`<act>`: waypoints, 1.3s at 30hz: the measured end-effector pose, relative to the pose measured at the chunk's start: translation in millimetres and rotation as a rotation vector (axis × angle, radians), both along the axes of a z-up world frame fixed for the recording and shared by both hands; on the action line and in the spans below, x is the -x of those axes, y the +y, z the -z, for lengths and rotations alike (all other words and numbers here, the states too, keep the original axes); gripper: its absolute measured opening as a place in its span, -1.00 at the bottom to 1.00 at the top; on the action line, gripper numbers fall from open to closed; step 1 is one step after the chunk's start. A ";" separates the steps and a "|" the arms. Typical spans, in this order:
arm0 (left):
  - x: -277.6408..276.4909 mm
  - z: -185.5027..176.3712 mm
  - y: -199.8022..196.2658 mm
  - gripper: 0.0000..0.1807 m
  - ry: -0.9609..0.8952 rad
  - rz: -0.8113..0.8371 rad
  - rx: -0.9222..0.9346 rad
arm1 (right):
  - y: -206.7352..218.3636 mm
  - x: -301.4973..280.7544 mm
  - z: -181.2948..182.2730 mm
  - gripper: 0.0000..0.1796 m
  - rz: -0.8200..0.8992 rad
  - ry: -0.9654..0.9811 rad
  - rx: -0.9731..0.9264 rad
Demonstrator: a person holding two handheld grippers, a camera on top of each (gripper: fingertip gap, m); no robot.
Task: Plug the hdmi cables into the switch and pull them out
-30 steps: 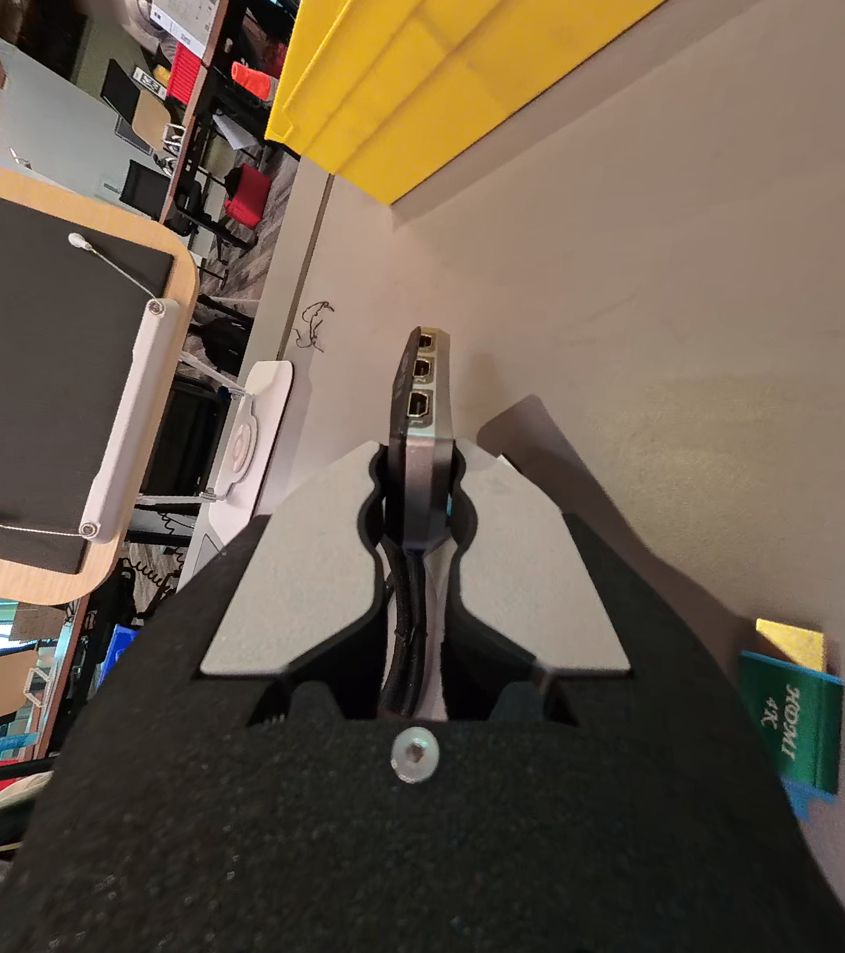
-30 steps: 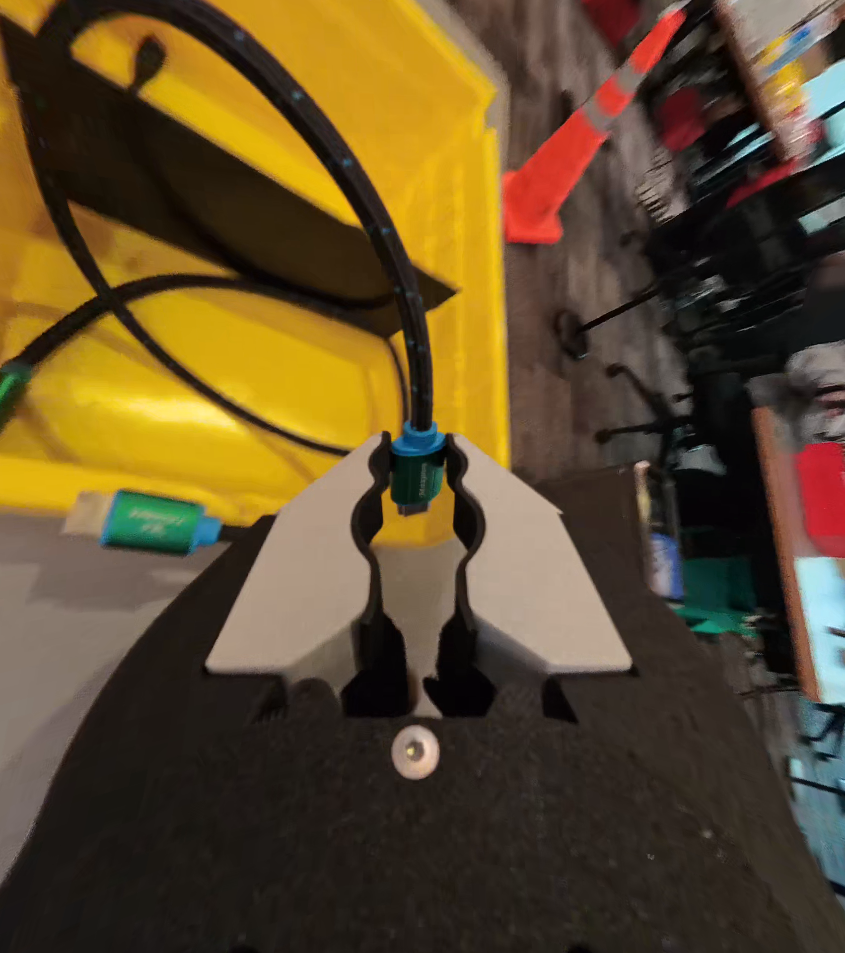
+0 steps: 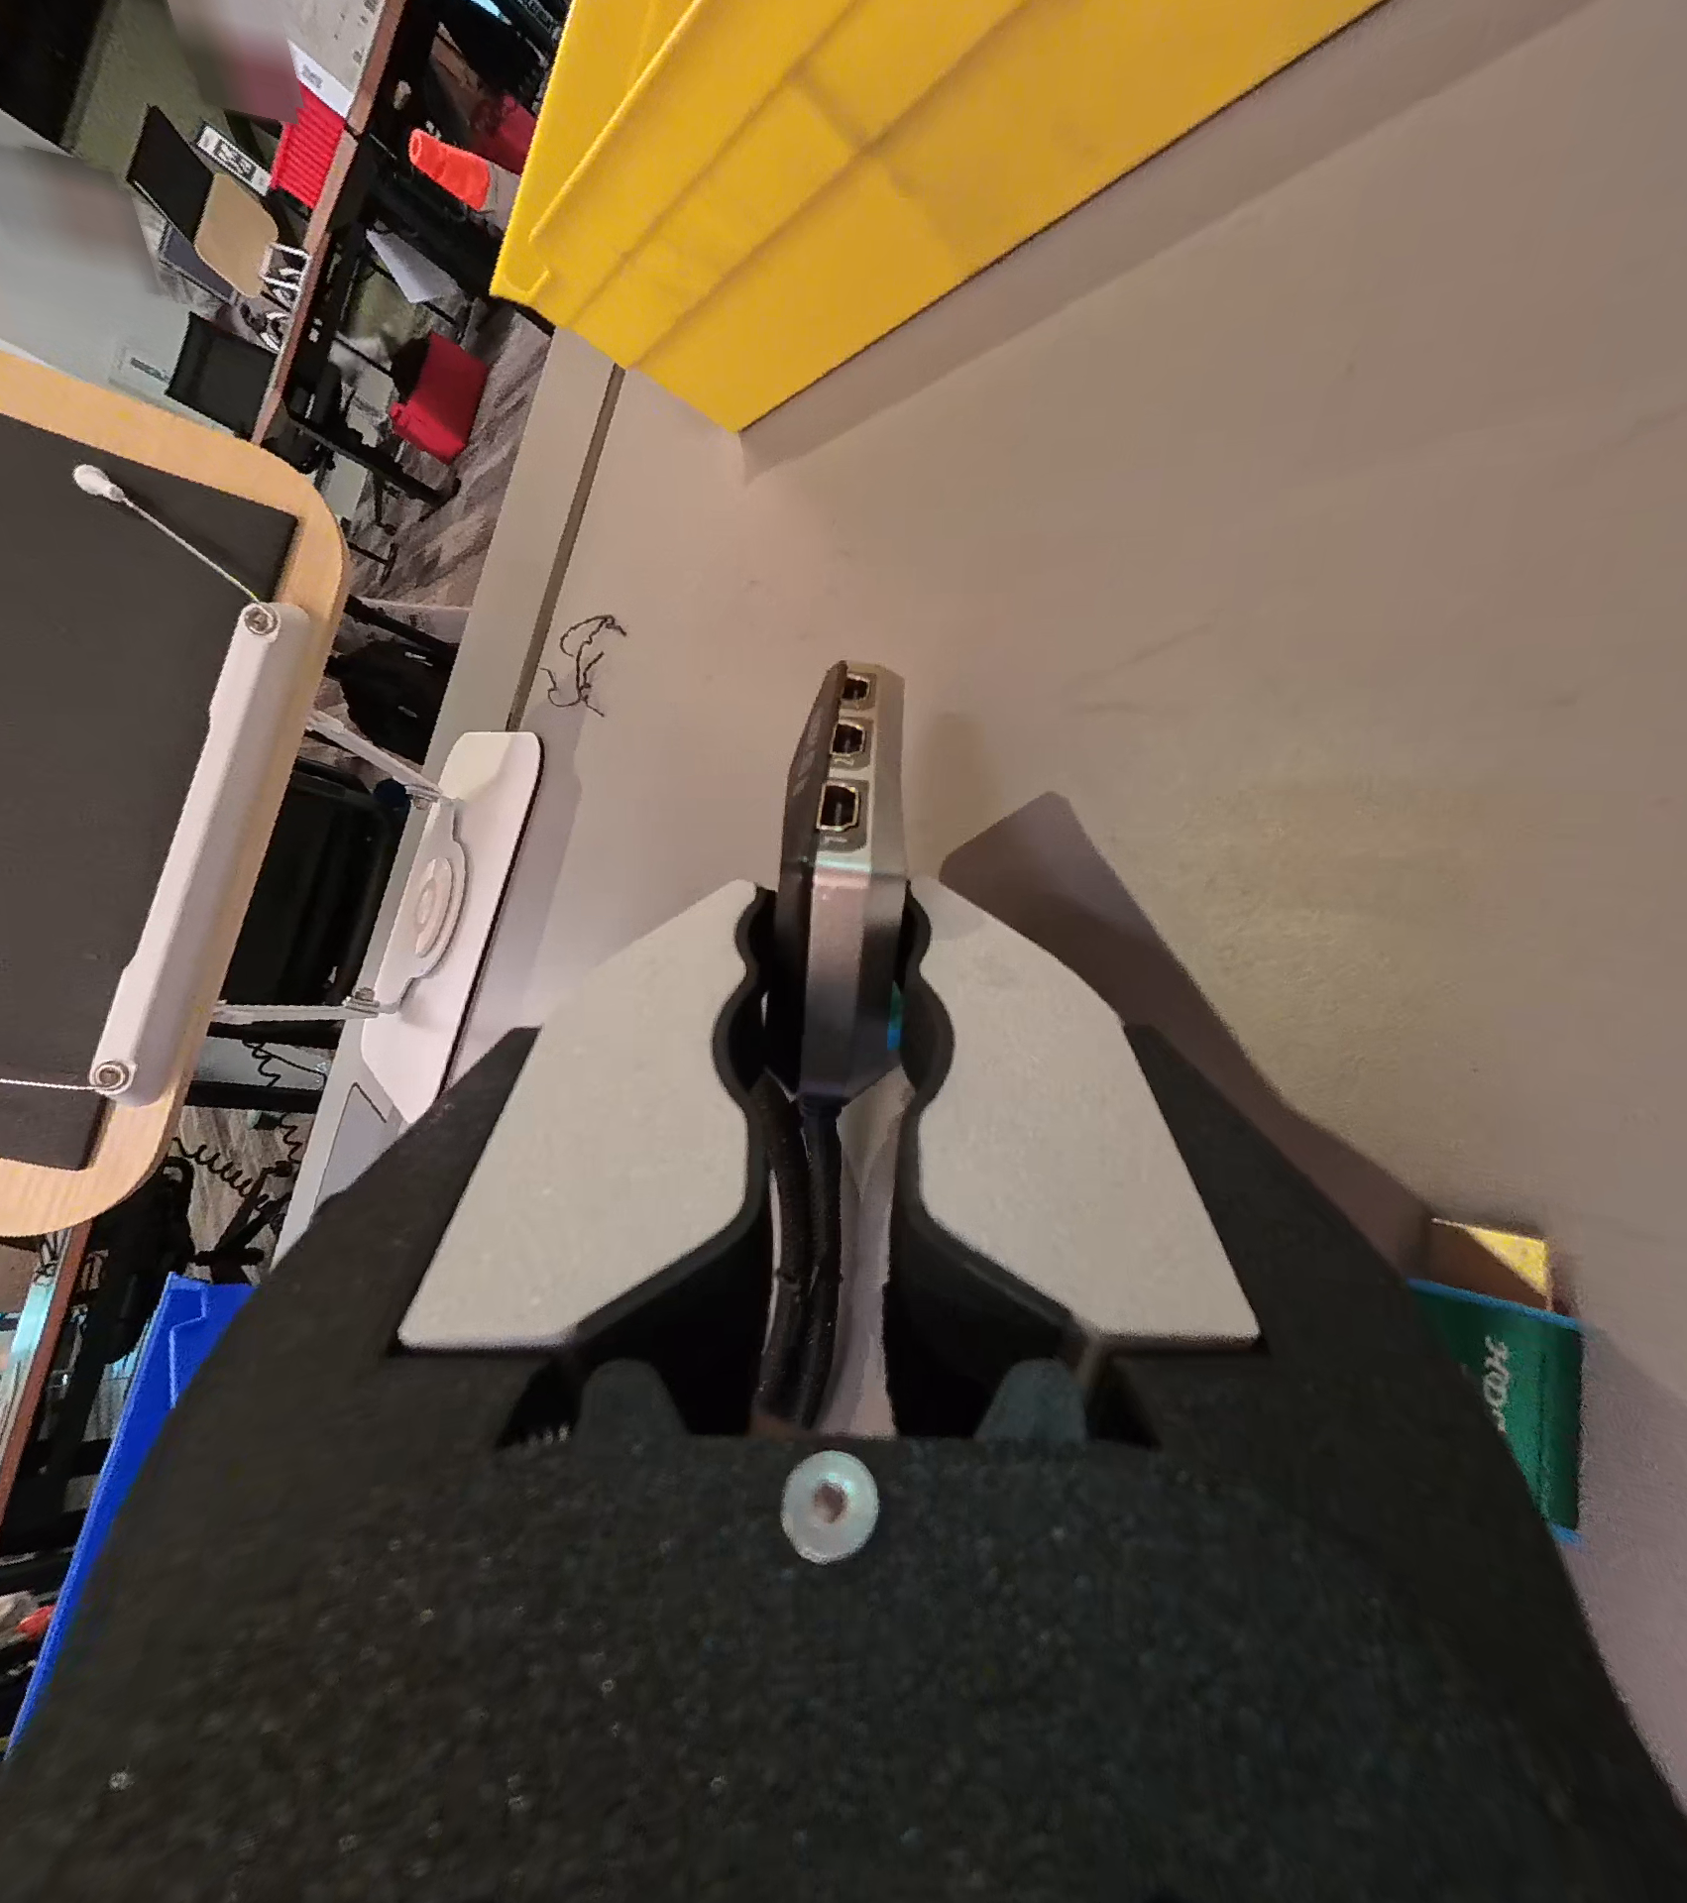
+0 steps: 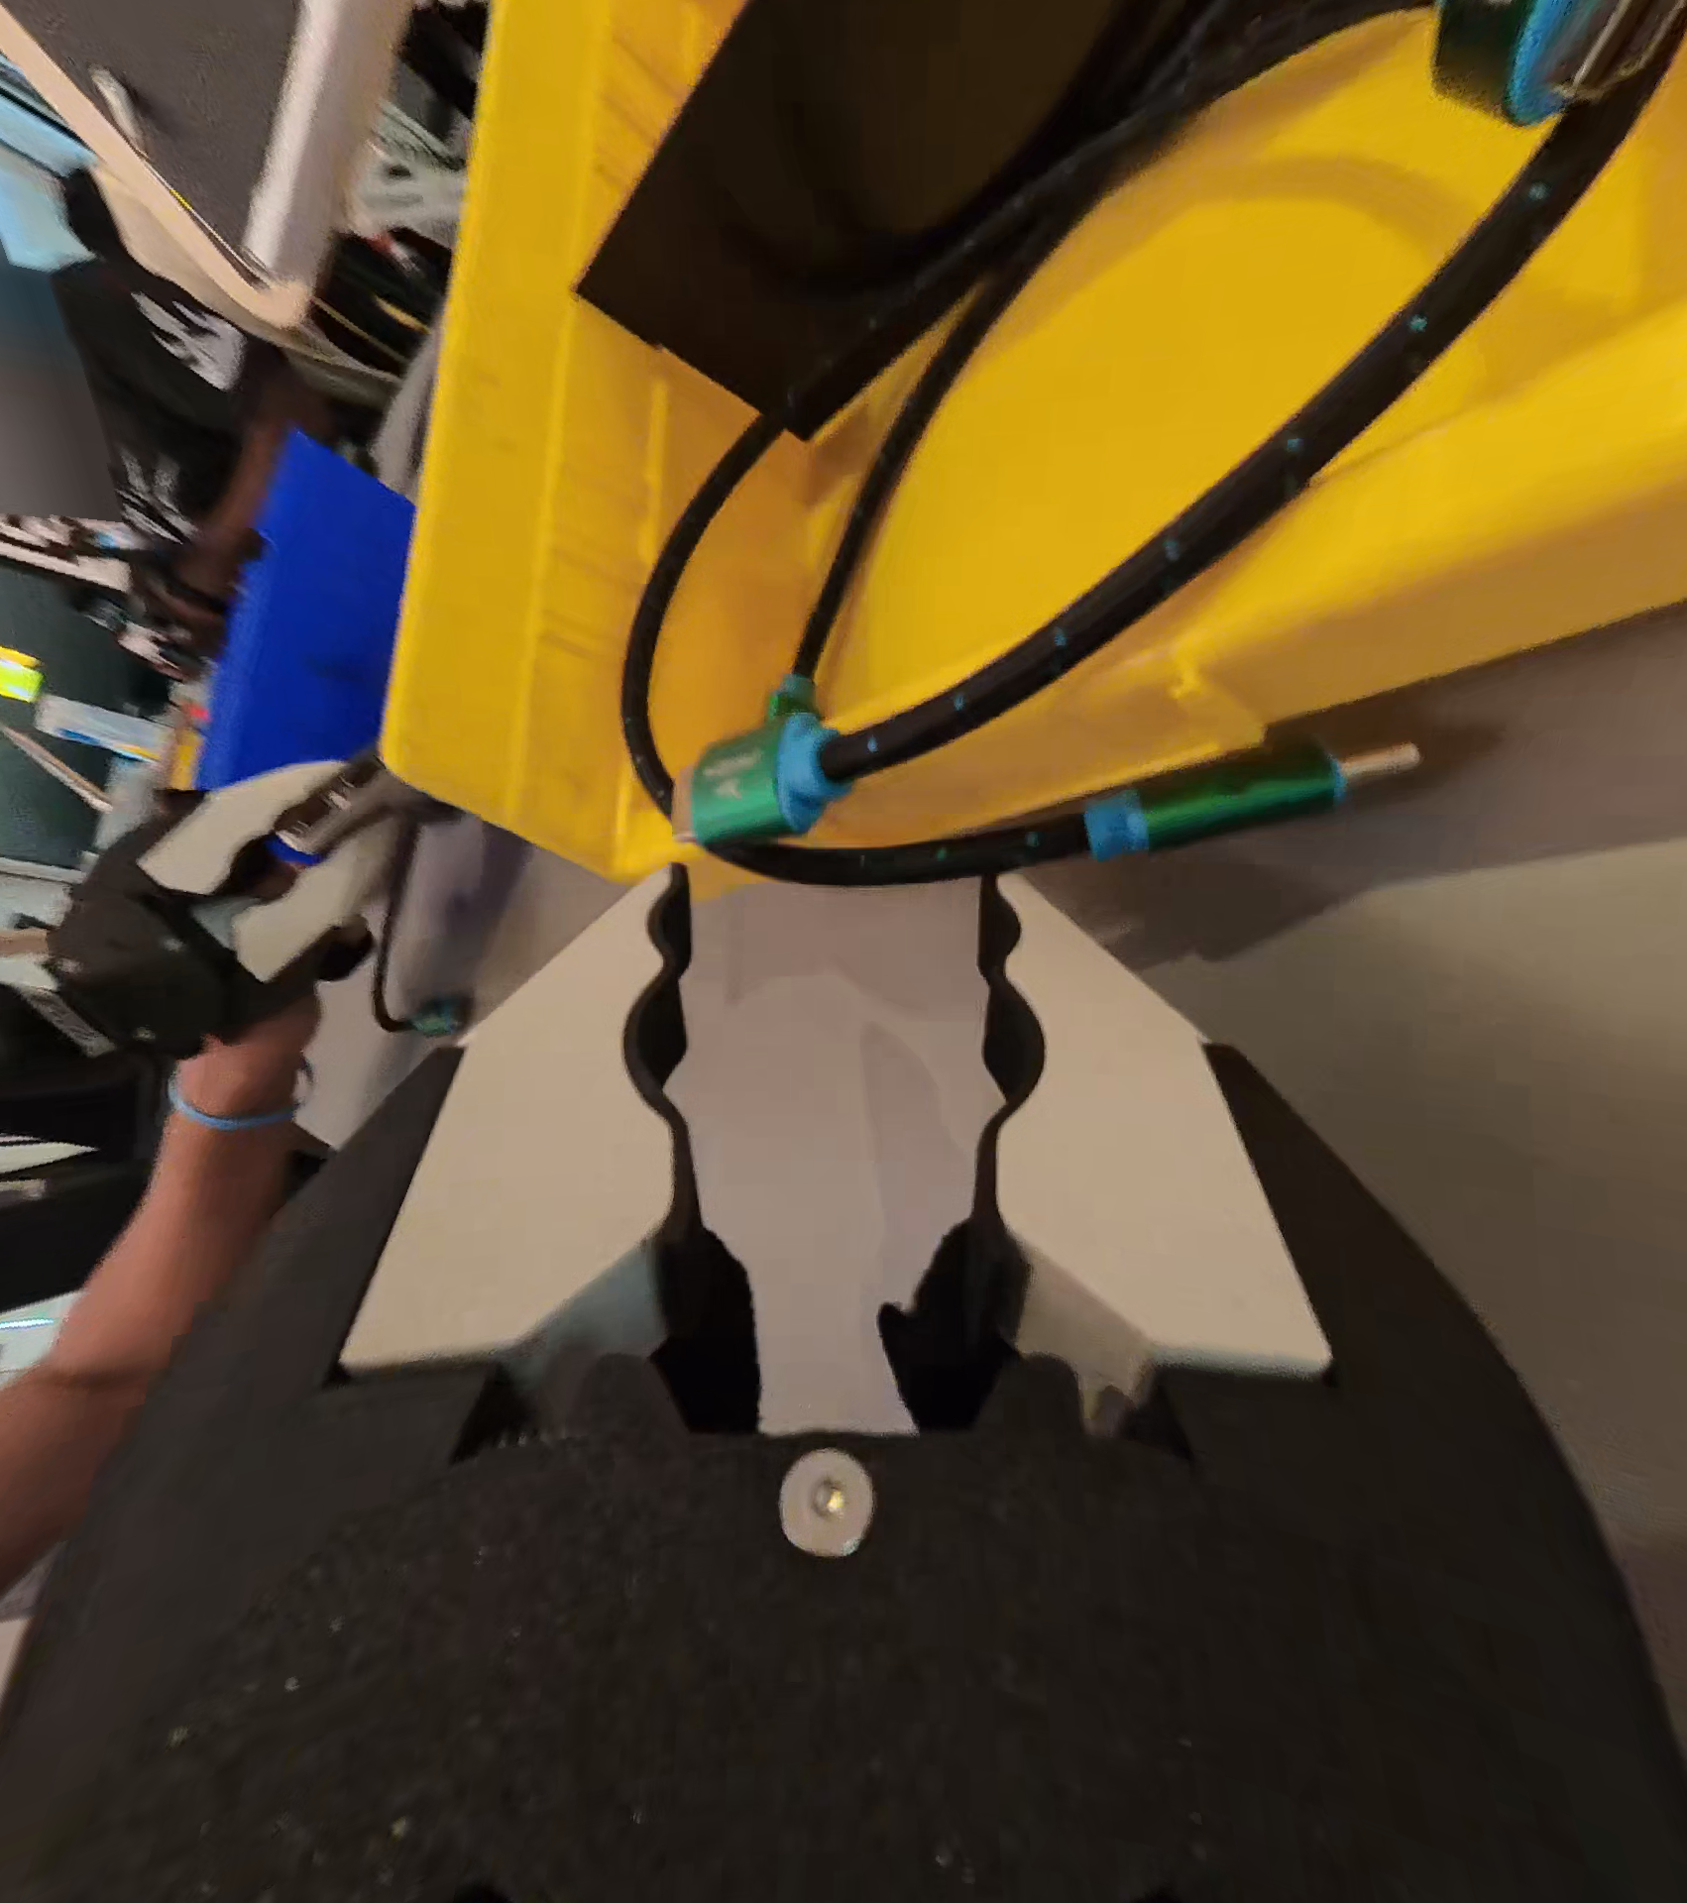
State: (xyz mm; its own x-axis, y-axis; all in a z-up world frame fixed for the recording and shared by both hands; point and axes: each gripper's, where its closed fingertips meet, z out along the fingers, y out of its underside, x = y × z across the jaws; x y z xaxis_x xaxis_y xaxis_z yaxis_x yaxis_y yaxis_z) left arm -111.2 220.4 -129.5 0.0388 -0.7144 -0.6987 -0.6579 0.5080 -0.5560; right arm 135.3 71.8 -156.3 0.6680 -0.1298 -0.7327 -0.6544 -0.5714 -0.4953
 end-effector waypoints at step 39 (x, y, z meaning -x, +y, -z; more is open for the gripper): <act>-4.7 5.3 -8.1 -0.76 0.026 0.031 -0.021 | -18.4 -42.8 -52.4 -0.85 0.339 -0.200 -0.158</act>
